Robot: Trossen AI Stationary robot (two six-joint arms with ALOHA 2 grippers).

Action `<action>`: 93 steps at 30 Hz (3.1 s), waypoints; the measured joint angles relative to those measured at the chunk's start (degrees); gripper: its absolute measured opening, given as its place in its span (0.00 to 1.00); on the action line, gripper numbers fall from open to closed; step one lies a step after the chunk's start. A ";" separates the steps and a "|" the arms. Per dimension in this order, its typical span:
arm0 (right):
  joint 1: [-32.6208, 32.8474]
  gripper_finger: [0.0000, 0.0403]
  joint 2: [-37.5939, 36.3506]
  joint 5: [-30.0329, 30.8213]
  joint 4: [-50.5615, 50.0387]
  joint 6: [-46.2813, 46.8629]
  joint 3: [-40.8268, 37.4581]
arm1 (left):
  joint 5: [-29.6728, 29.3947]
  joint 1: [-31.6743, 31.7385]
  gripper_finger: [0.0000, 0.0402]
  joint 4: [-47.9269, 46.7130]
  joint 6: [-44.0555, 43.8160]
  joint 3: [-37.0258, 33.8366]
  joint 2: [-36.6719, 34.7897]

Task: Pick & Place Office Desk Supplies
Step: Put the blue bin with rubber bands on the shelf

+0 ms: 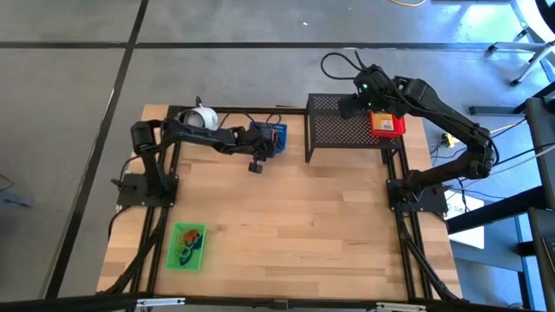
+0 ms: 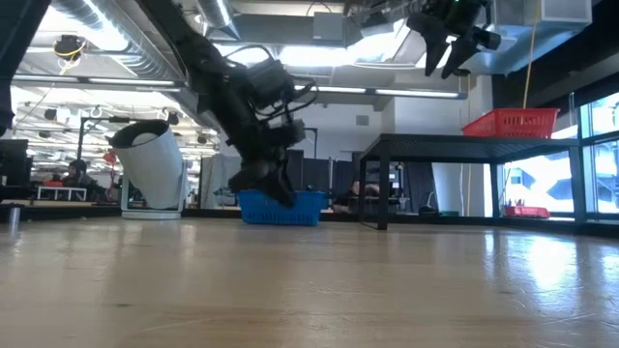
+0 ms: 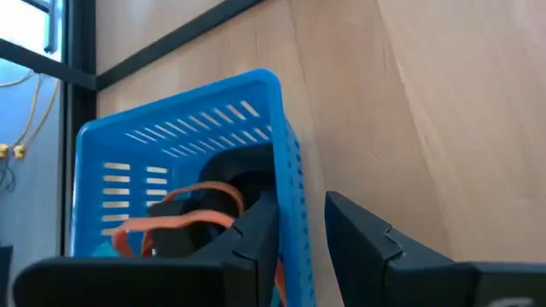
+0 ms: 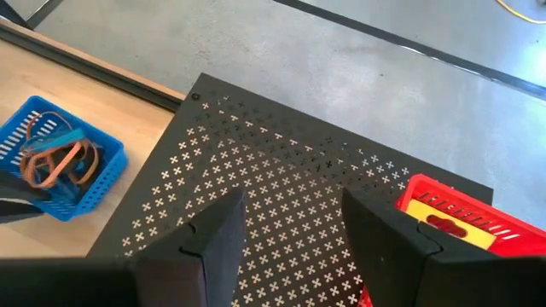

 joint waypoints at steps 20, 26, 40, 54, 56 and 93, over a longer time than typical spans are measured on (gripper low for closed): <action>0.00 0.49 0.00 -0.04 0.15 -0.13 0.00 | 13.01 -3.40 0.01 -4.96 2.40 0.08 -2.87; 0.00 0.49 0.00 -1.69 -0.02 -1.30 0.02 | 14.28 -8.52 0.01 -7.76 9.12 0.10 -5.20; 2.80 0.49 0.00 -6.23 -0.02 -3.13 0.02 | 13.65 -23.28 0.03 -12.32 9.94 0.10 -5.35; 6.78 0.49 0.00 -6.16 -0.02 -3.02 0.02 | 13.62 -27.89 0.14 -12.33 -1.71 0.10 -5.35; 6.78 0.49 0.00 -6.16 -0.02 -3.02 0.02 | 13.60 -27.91 0.17 -12.33 -4.03 0.10 -5.35; 36.52 0.49 0.02 -32.54 21.84 -40.41 -19.08 | -16.01 -42.62 0.27 -11.92 -76.58 0.19 -29.24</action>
